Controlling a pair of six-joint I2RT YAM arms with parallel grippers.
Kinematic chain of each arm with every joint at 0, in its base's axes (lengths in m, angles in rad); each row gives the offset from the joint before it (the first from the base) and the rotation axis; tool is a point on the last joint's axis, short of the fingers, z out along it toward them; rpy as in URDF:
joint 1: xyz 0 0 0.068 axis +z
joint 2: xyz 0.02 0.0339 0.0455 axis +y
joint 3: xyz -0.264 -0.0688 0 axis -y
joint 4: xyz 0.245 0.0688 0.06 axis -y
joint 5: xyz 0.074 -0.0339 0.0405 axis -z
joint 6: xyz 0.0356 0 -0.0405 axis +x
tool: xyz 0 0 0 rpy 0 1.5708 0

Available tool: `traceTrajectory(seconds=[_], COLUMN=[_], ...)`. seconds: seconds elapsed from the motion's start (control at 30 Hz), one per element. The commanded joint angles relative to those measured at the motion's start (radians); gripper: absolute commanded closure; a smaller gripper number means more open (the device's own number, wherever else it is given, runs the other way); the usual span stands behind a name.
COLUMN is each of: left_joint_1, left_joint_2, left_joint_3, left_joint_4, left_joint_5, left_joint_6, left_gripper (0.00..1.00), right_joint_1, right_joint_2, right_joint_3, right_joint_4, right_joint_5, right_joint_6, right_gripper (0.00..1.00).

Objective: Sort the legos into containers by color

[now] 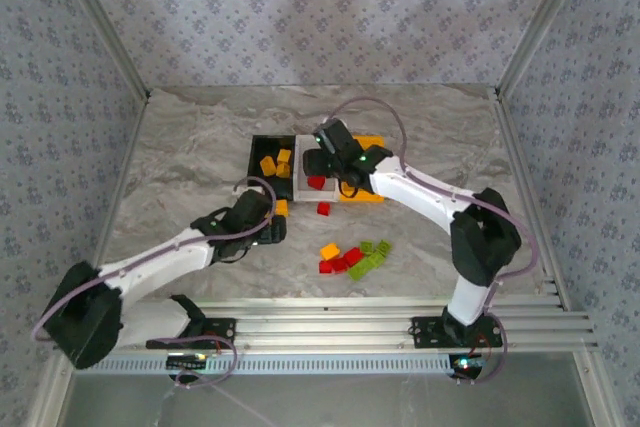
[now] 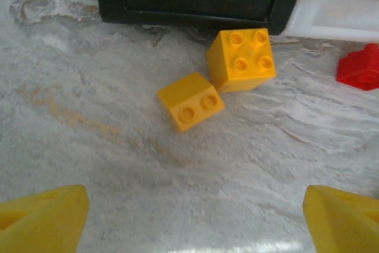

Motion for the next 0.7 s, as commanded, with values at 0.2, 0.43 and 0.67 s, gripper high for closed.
traceTrajectory(seconds=[0.2, 0.43, 0.67], left_joint_1=[0.012, 0.034, 0.051], left_joint_2=[0.200, 0.275, 0.328], left_joint_3=[0.034, 0.023, 0.018], left_joint_4=[0.181, 0.291, 0.332], left_joint_5=[-0.134, -0.161, -0.103], left_joint_6=[0.103, 0.120, 0.130], left_gripper=[0.17, 0.22, 0.36], right_joint_1=[-0.009, -0.016, -0.025], right_joint_2=[-0.149, -0.193, -0.210], right_joint_3=[-0.117, -0.136, -0.154], right_joint_4=[0.051, 0.056, 0.050], right_joint_5=[0.020, 0.025, 0.031], right_joint_6=[0.037, 0.037, 0.037], right_gripper=[0.28, 0.28, 0.28])
